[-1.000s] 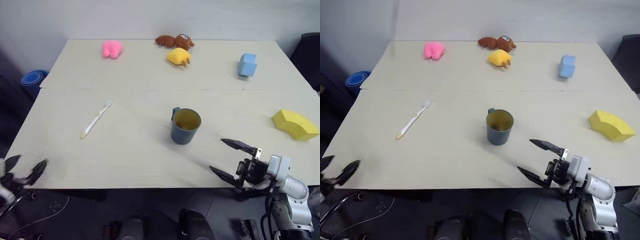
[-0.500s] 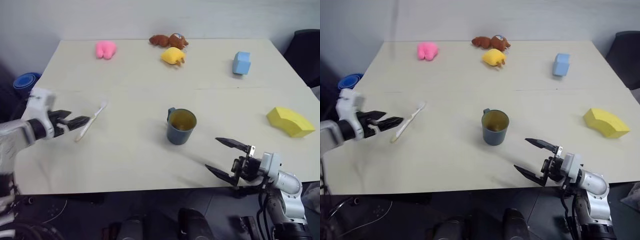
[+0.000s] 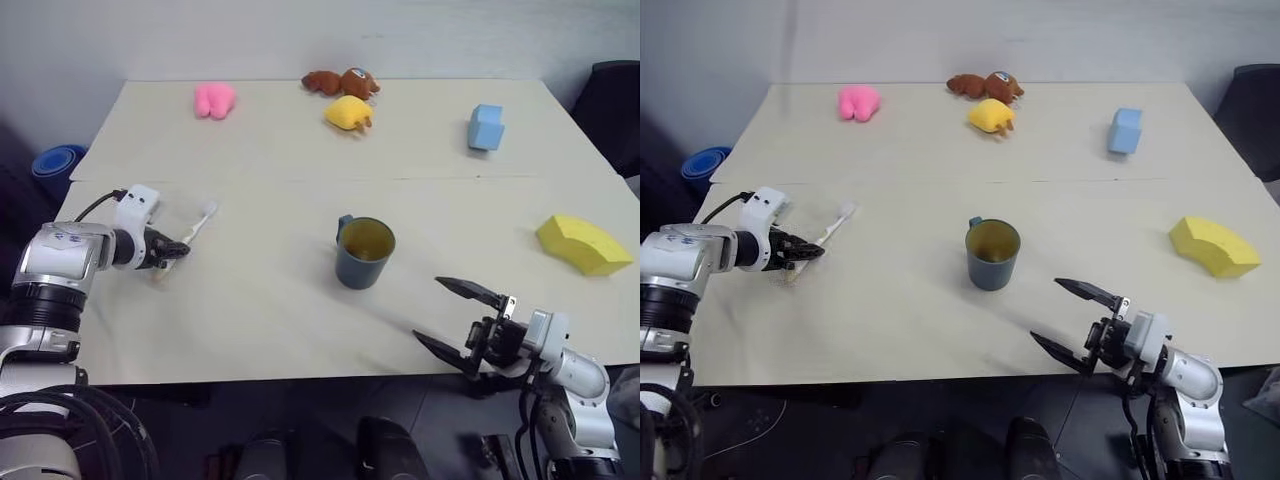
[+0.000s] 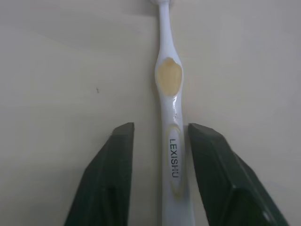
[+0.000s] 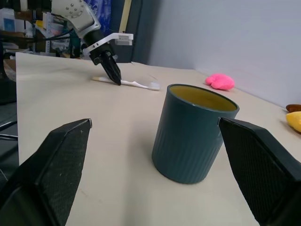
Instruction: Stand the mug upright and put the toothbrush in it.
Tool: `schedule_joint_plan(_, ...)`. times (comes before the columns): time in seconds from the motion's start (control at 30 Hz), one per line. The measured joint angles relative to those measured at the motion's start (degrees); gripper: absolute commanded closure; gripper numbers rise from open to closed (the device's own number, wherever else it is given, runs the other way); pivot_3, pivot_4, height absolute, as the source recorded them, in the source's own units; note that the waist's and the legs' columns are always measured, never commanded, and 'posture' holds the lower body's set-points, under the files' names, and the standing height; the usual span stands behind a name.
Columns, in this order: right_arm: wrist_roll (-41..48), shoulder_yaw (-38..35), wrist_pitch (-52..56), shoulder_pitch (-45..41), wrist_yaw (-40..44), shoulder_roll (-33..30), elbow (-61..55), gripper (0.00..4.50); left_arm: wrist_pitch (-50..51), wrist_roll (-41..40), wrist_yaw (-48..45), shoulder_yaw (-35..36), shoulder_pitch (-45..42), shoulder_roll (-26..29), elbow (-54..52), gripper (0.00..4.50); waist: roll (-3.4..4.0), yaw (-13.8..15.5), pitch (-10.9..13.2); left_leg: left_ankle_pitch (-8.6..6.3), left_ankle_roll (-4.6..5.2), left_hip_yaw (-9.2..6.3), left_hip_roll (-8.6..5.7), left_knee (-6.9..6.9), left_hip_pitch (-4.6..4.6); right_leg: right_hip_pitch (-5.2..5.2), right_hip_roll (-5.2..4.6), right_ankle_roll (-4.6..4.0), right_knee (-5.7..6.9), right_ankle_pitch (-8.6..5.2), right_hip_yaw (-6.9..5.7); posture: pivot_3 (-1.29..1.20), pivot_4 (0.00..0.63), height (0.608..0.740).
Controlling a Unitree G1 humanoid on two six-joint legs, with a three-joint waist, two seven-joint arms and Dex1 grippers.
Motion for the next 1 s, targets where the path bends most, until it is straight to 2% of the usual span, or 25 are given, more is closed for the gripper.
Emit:
schedule_joint_plan(0.1,0.0,-0.6,0.4,0.7,-1.8,-0.2,-1.2,0.00,-0.8,-0.8,-1.4,3.1,-0.2,-2.1,1.8,4.26,0.00,0.4,0.0,0.00,0.01,-0.01,-0.01,0.06,-0.03,0.01,-0.02,0.01,0.01,0.00,0.00,0.00,0.150,0.740)
schedule_joint_plan(0.13,0.0,-0.9,0.6,0.9,-2.2,-0.3,-1.6,0.00,-1.4,-1.2,-2.0,4.0,-0.1,-2.9,1.9,4.29,0.00,0.6,0.0,0.00,0.01,-0.02,-0.01,0.08,-0.04,0.01,-0.02,0.01,0.01,0.01,-0.01,0.00,0.150,0.740)
schedule_joint_plan(0.23,-0.1,-2.0,1.7,1.9,-4.1,-1.4,-3.7,0.00,-7.9,-6.8,-5.0,10.0,0.7,-10.0,-0.7,4.29,-0.16,1.5,0.1,-0.01,0.02,-0.20,0.01,0.35,-0.30,0.00,-0.03,0.01,0.03,0.01,-0.07,0.00,0.150,0.740)
schedule_joint_plan(0.3,-0.1,-2.1,2.3,2.6,-5.1,-1.5,-5.3,0.00,-11.1,-11.3,-7.7,13.1,1.2,-14.5,-6.1,4.29,-0.31,1.5,0.2,-0.01,0.02,-0.32,0.01,0.44,-0.47,-0.04,-0.03,0.02,0.01,0.02,-0.14,0.00,0.150,0.740)
schedule_joint_plan(0.43,-0.4,-3.4,2.7,4.5,-7.1,-1.7,-6.4,0.00,-19.1,-16.7,-12.7,13.8,1.4,-22.8,-18.6,4.29,-0.30,1.4,0.2,-0.01,0.02,-0.30,-0.01,0.39,-0.46,-0.06,-0.03,0.03,-0.01,0.02,-0.15,0.00,0.150,0.740)
schedule_joint_plan(0.57,-0.7,-4.3,2.8,5.4,-8.7,-2.1,-7.4,0.00,-25.2,-19.3,-13.3,12.6,1.2,-33.1,-22.8,4.29,-0.29,1.4,0.2,0.00,0.03,-0.23,-0.01,0.42,-0.44,-0.04,-0.02,0.03,-0.03,0.02,-0.13,0.00,0.150,0.740)
schedule_joint_plan(0.73,-1.4,-4.3,2.8,7.1,-10.3,-2.1,-9.3,0.00,-32.5,-18.2,-14.5,7.7,1.1,-40.9,-22.2,4.29,-0.29,1.4,0.2,0.00,0.05,-0.20,-0.02,0.39,-0.44,-0.03,-0.02,0.03,-0.12,0.02,-0.12,0.00,0.150,0.740)
schedule_joint_plan(0.93,-1.9,-4.3,2.8,8.7,-13.0,-2.0,-11.5,0.00,-45.8,-12.5,-15.7,4.4,1.2,-46.9,-10.0,4.29,-0.29,1.5,0.2,0.01,0.13,-0.17,-0.03,0.39,-0.53,0.01,0.00,0.02,-0.40,0.02,-0.14,0.00,0.150,0.740)
schedule_joint_plan(1.0,-2.0,-4.3,2.8,8.8,-13.7,-2.0,-11.8,0.00,-48.5,-11.6,-15.8,4.1,1.2,-48.0,-7.6,3.58,-0.29,1.5,0.2,0.02,0.16,-0.16,-0.03,0.38,-0.57,0.01,0.01,0.02,-0.53,0.03,-0.15,0.00,0.150,0.740)
